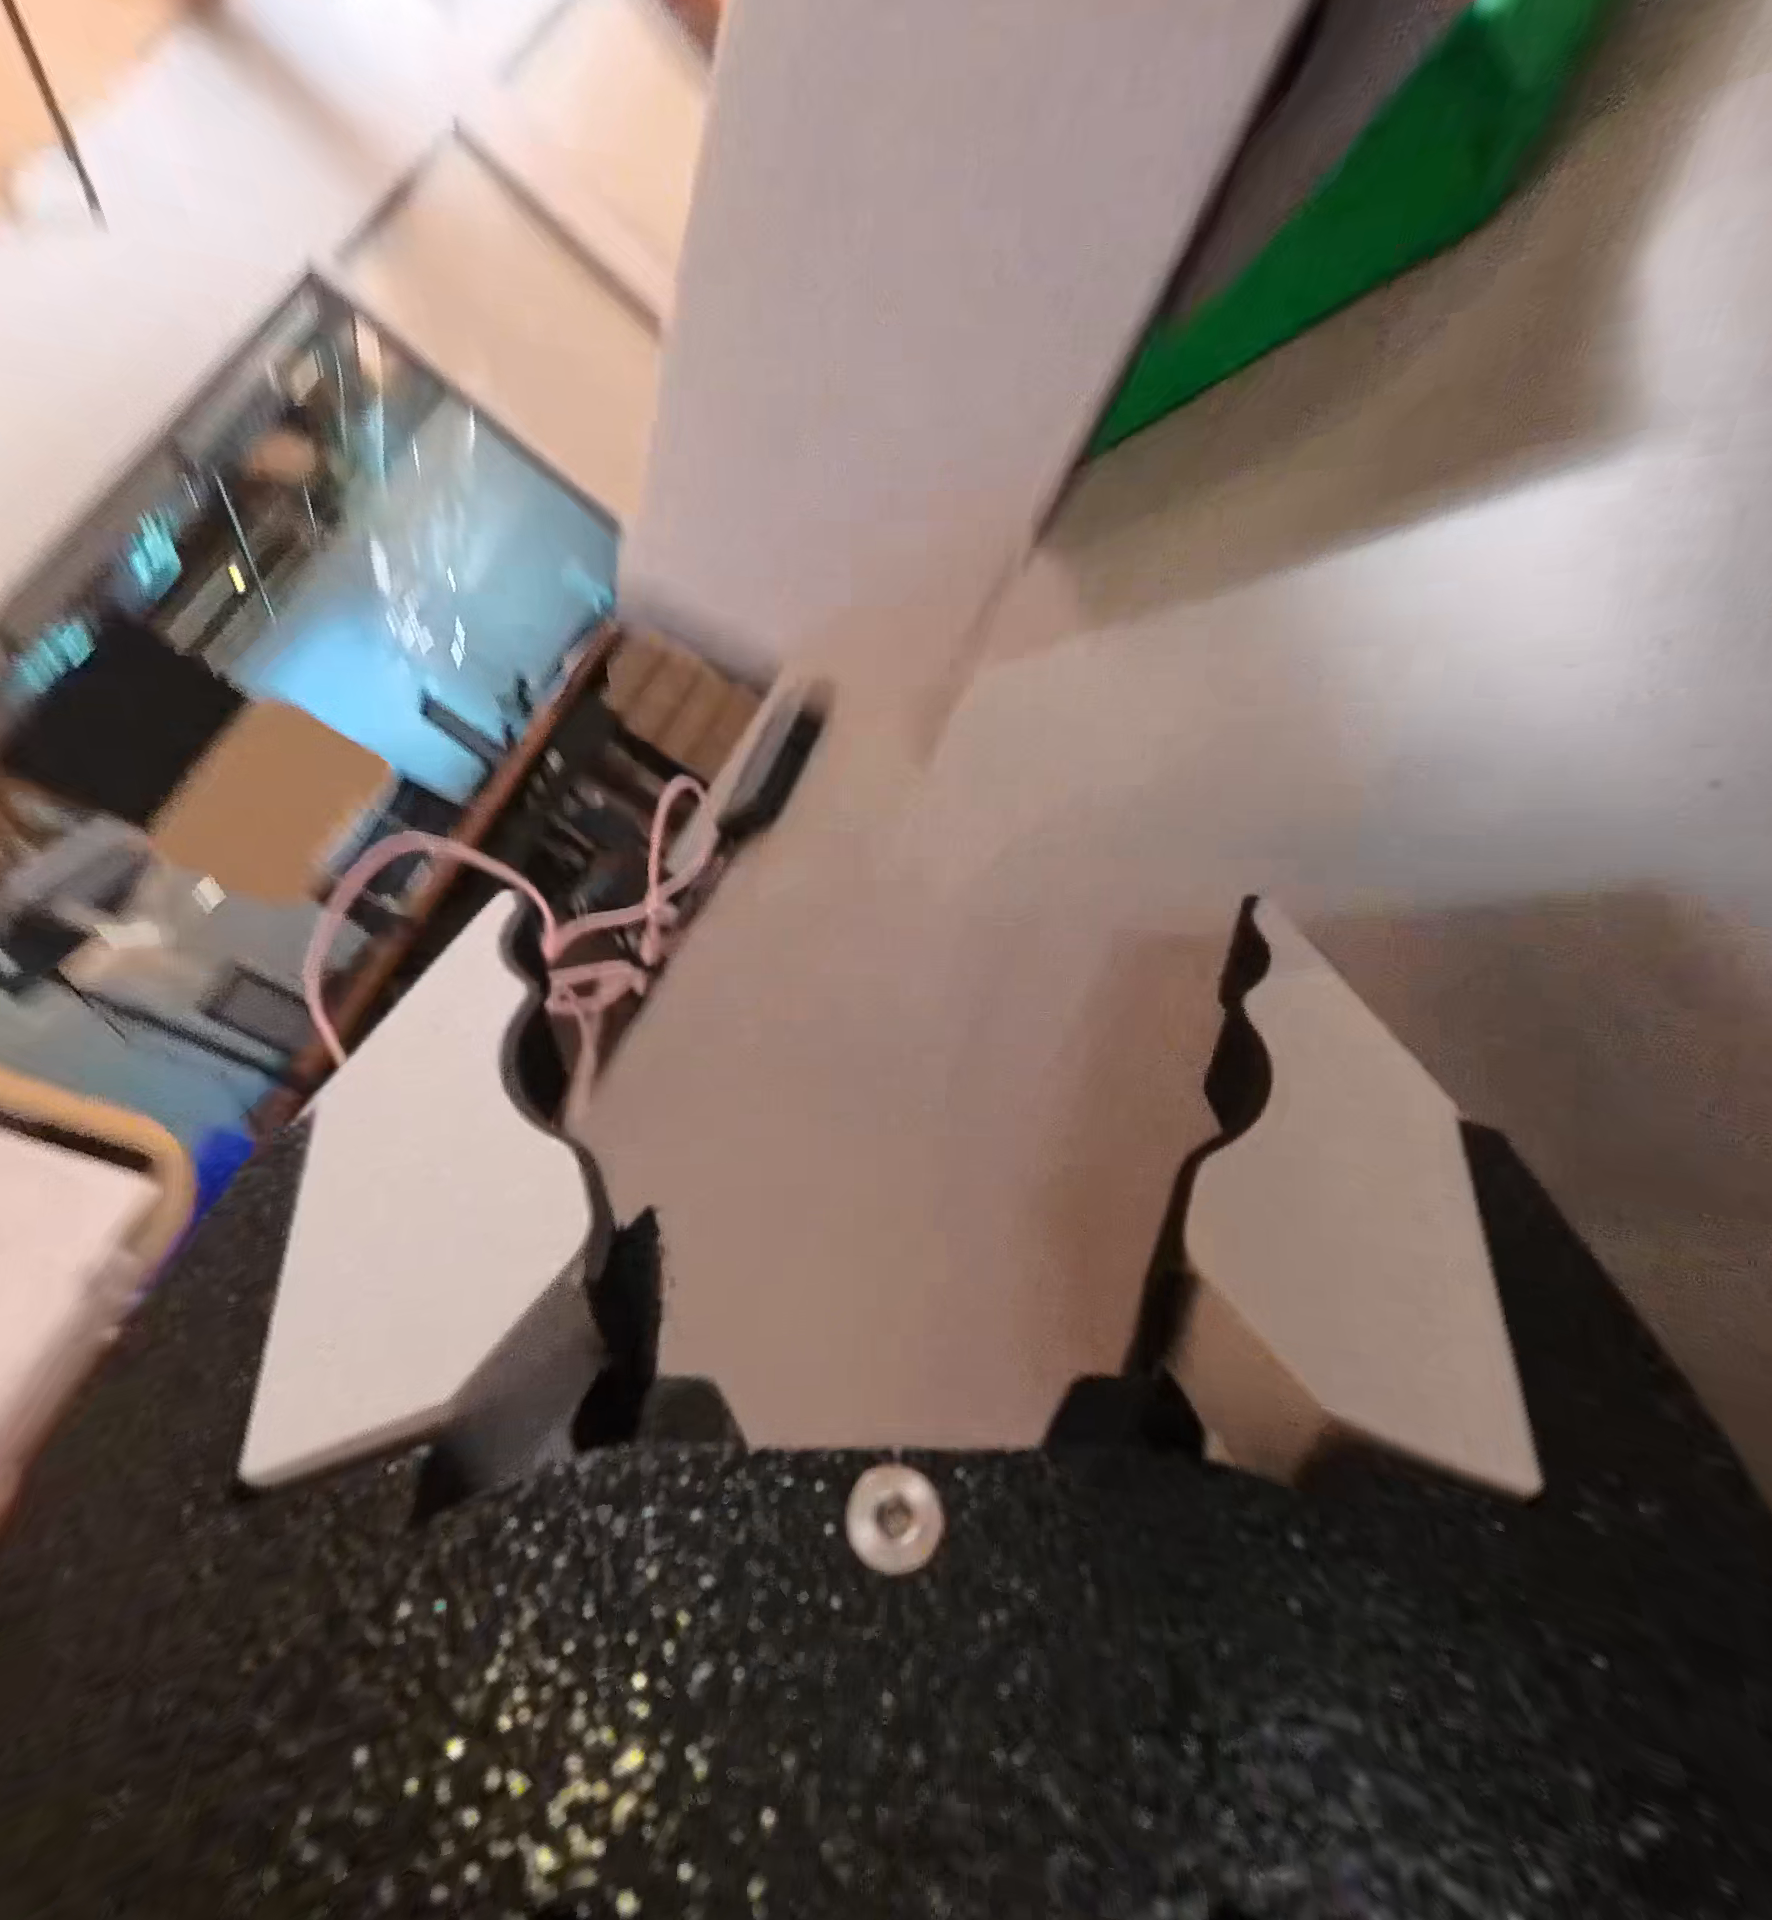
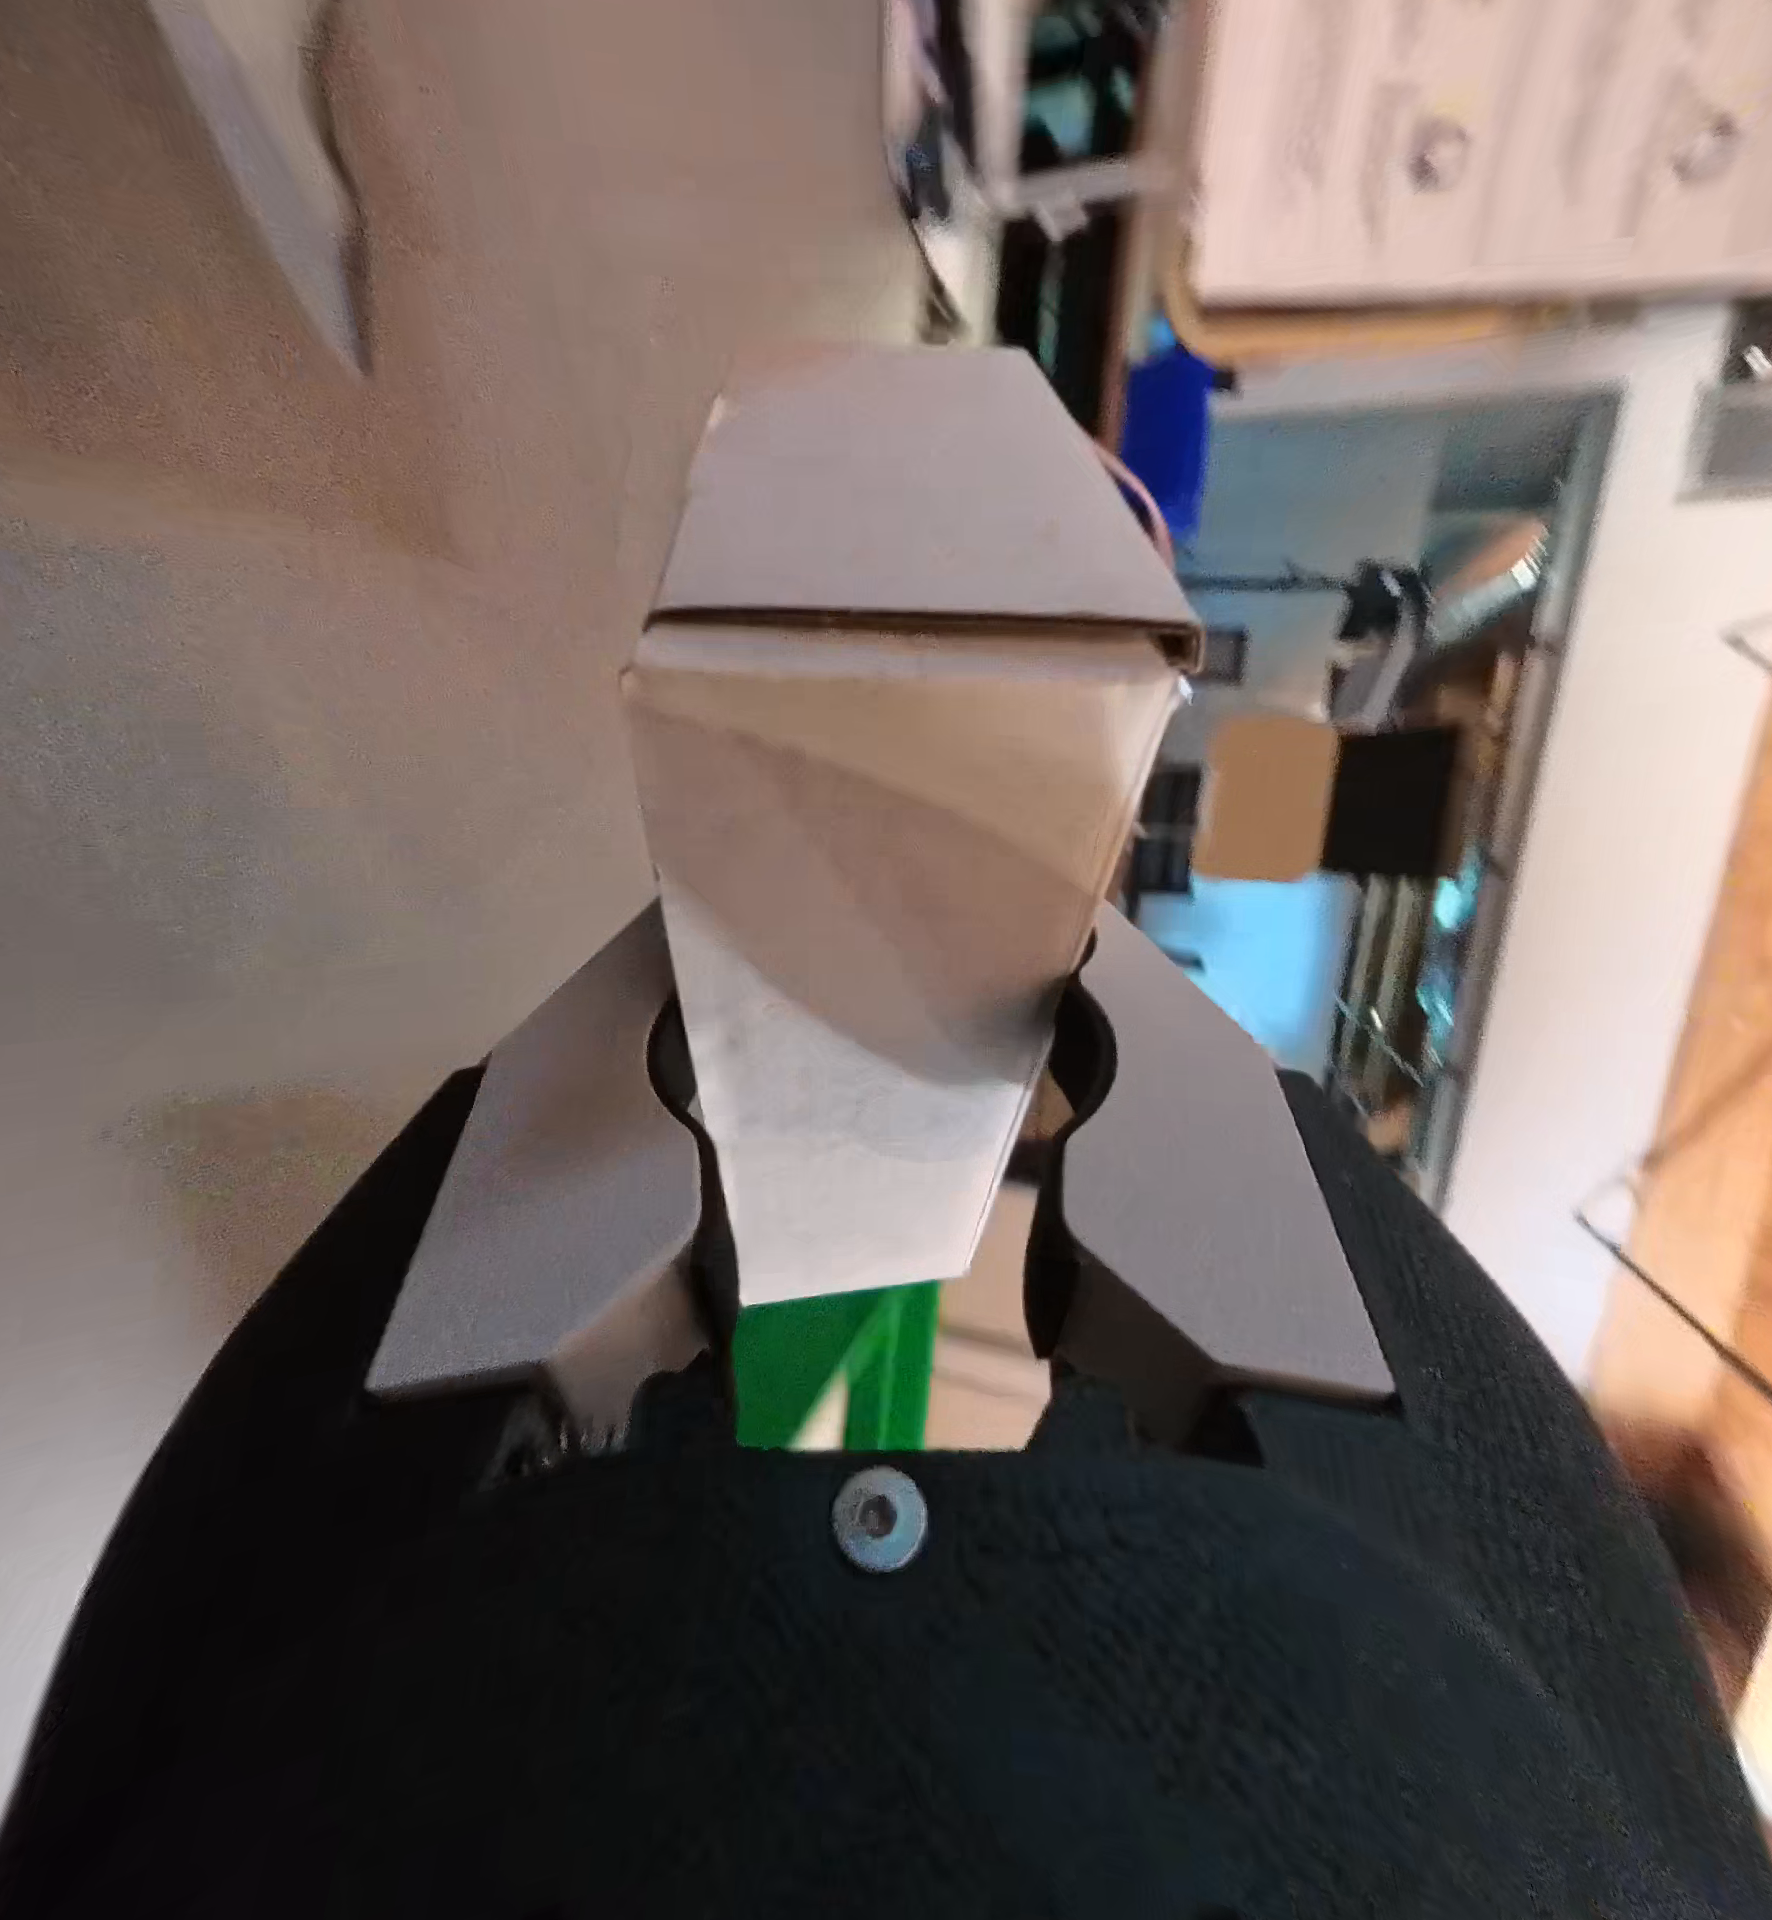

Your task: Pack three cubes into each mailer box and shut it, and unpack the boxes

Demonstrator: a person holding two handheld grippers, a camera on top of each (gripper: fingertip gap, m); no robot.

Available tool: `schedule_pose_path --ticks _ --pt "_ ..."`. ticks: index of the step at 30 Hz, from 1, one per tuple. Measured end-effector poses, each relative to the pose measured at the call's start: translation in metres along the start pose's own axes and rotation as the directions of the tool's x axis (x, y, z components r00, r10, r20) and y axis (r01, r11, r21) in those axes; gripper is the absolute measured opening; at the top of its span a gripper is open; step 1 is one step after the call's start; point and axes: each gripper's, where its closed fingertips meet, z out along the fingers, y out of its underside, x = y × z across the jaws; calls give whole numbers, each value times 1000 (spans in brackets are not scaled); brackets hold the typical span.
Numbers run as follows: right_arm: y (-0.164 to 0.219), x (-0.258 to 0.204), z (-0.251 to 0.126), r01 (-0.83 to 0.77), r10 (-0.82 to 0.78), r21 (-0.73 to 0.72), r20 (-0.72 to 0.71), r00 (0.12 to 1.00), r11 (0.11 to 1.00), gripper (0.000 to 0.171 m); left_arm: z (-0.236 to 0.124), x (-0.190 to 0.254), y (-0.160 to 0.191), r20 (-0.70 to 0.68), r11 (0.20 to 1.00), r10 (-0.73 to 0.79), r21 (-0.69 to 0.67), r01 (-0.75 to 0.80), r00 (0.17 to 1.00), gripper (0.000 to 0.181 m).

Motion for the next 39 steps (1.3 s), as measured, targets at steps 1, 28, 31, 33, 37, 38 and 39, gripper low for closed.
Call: schedule_pose_path --ticks 1,28,31,33,37,38,39 --pt "24 17 -16 -28 26 -49 -48 999 998 67 2 -3 6 -1 996 -84 -13 84 996 132" --pt "283 -71 -16 -230 435 -522 312 845 821 86 -19 -58 28 133 888 -460 85 453 878 130" --pt "279 -64 -31 -354 599 -559 345 722 749 91 -15 -51 32 120 911 -413 35 412 903 130" --pt "280 -59 -38 -386 643 -575 348 682 721 78 -13 -46 33 112 925 -380 17 380 918 130" --pt "276 -64 -50 -363 657 -605 380 651 708 16 -12 -42 30 93 926 -378 15 378 921 128" --pt "270 -73 -53 -354 673 -619 410 615 701 0 -13 -42 30 92 925 -378 17 379 921 128" --pt "264 -84 -56 -332 683 -634 454 572 698 0 -13 -42 30 91 925 -380 15 380 921 128"
